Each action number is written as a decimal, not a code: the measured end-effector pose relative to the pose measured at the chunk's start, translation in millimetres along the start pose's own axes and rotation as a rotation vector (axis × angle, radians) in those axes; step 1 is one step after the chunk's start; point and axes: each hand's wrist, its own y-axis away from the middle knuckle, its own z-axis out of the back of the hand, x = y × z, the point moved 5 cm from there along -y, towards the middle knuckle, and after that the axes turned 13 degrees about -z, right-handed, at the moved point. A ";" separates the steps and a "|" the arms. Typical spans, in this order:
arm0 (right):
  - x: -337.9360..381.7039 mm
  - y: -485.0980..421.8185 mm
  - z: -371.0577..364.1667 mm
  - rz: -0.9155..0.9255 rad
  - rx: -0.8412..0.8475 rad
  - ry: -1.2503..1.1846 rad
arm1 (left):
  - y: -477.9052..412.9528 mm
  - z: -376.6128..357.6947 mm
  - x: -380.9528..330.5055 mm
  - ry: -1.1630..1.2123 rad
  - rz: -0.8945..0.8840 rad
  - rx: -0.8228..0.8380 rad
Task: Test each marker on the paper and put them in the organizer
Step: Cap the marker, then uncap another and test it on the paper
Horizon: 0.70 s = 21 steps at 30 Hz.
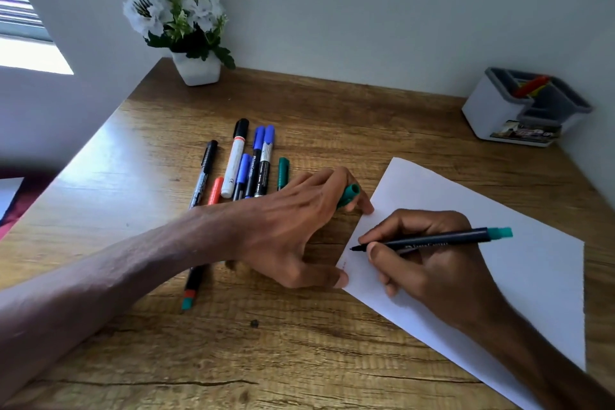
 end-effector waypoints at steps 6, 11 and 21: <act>0.6 5.9 -1.7 0.135 -0.082 0.099 | 0.9 3.3 -3.9 -0.041 0.000 0.000; 0.8 4.6 -3.3 0.157 -0.074 0.100 | 1.5 2.5 -2.0 -0.052 0.005 0.011; 0.3 3.9 -6.4 0.174 -0.075 0.138 | 1.5 2.5 -2.9 -0.099 -0.002 0.016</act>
